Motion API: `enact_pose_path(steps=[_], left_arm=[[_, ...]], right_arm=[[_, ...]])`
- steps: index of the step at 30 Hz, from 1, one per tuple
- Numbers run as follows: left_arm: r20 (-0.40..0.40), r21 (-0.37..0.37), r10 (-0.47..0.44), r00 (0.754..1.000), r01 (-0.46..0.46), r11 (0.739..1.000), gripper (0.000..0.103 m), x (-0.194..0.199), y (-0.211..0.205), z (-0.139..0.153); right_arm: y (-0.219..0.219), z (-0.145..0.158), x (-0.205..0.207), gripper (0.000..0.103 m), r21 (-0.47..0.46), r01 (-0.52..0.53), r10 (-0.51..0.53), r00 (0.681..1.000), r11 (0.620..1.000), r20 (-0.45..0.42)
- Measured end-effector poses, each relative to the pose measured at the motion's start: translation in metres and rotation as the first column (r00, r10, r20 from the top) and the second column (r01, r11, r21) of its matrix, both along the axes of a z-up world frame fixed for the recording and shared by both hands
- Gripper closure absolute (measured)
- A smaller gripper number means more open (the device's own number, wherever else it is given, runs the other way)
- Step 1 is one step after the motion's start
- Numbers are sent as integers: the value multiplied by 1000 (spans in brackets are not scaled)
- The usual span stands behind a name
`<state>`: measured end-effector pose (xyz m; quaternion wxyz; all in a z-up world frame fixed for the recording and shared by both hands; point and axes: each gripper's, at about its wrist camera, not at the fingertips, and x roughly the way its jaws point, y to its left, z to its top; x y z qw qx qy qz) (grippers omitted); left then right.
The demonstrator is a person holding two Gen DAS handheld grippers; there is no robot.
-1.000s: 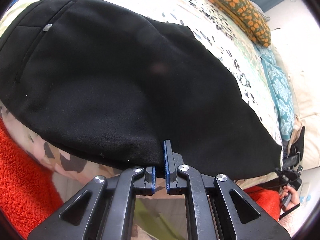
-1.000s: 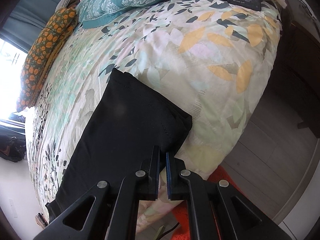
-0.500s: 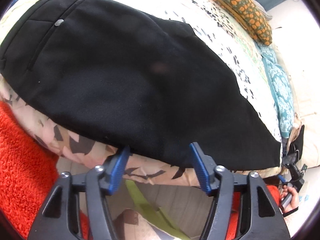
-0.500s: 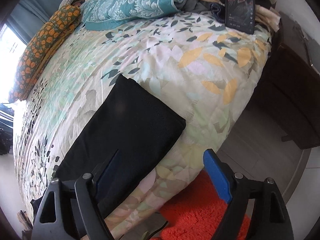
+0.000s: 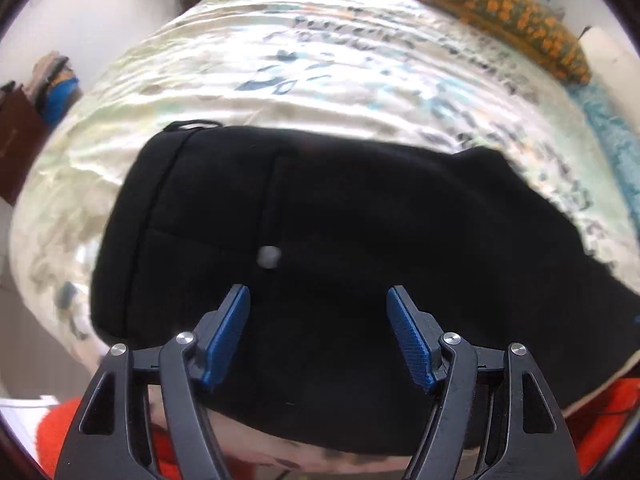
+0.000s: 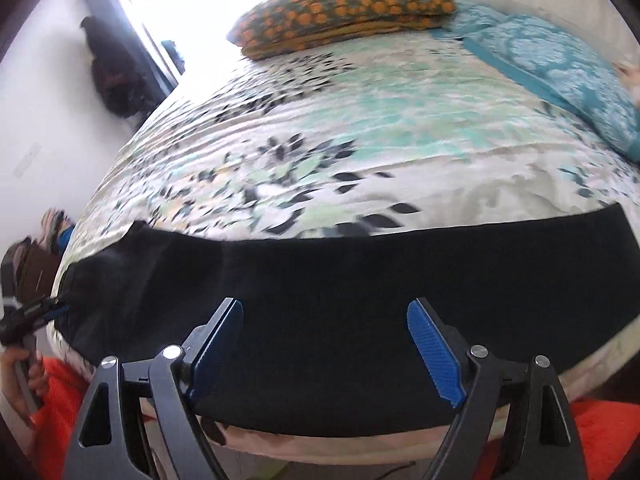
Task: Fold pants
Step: 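Open both tools and release the folded trousers onto the bed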
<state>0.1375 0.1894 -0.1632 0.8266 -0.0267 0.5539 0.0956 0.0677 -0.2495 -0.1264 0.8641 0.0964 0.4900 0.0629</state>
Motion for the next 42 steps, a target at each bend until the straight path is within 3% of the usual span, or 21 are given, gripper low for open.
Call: enact_pose_path(steps=[1, 2, 4, 6, 8, 10, 11, 14, 16, 17, 19, 22, 24, 26, 29, 30, 32, 35, 38, 42], left_arm=[[0, -1, 42, 999, -42, 999, 23, -3, 11, -6], [13, -72, 86, 996, -85, 994, 23, -8, 21, -5], [34, -114, 153, 988, -148, 982, 24, -17, 28, 9], [115, -175, 154, 981, -133, 976, 24, -29, 27, 28], [195, -208, 109, 975, -68, 976, 24, -27, 8, 42], [236, -218, 5, 972, 48, 975, 24, -16, -15, 47], [237, -211, -46, 970, 98, 973, 24, -6, -28, 44], [152, -154, -134, 979, 158, 975, 24, 13, -54, 17], [61, -103, -140, 988, 145, 984, 24, 21, -55, -13], [73, -61, -156, 985, 161, 985, 24, 19, -59, -14], [60, -2, -176, 983, 176, 984, 23, 19, -68, -14], [65, -29, -163, 985, 165, 986, 22, 18, -63, -15], [68, -57, -152, 986, 156, 986, 22, 20, -60, -14], [69, -73, -147, 987, 152, 986, 22, 21, -58, -14], [67, -74, -145, 987, 150, 986, 22, 22, -59, -15], [65, -69, -146, 987, 150, 986, 22, 22, -60, -15], [61, -58, -147, 987, 150, 987, 22, 22, -61, -15], [57, -45, -146, 988, 149, 988, 22, 23, -64, -16], [57, -49, -149, 987, 152, 987, 22, 22, -63, -16], [60, -61, -151, 987, 154, 986, 22, 20, -61, -16]], right_arm=[[23, -14, 6, 19, -30, -66, 65, 997, 997, -36], [41, -27, 9, 19, -61, -114, 109, 991, 992, -75], [61, -50, 7, 19, -84, -182, 169, 975, 980, -141], [65, -53, 2, 19, -115, -204, 187, 972, 972, -143], [66, -41, 11, 19, -74, -231, 221, 968, 970, -122], [73, -21, 35, 19, 30, -268, 270, 959, 963, -84], [77, -12, 52, 19, 132, -290, 300, 951, 948, -71], [95, 7, 117, 17, 457, -288, 348, 936, 842, -50], [116, 6, 162, 13, 577, -282, 387, 920, 766, -65], [130, 3, 184, 13, 601, -285, 409, 909, 747, -76], [158, -6, 222, 13, 595, -299, 448, 886, 746, -117], [194, -36, 264, 13, 589, -292, 489, 848, 754, -206], [211, -57, 281, 13, 618, -297, 537, 807, 728, -246], [231, -74, 288, 13, 685, -316, 637, 718, 657, -281], [256, -80, 283, 13, 665, -429, 746, 593, 612, -304], [259, -80, 281, 13, 678, -435, 766, 564, 593, -309], [257, -78, 281, 13, 724, -418, 793, 535, 549, -292], [254, -81, 285, 10, 795, -342, 784, 569, 501, -249], [258, -91, 291, 10, 759, -313, 710, 652, 571, -266], [245, -93, 299, 17, 721, -291, 646, 711, 629, -278]])
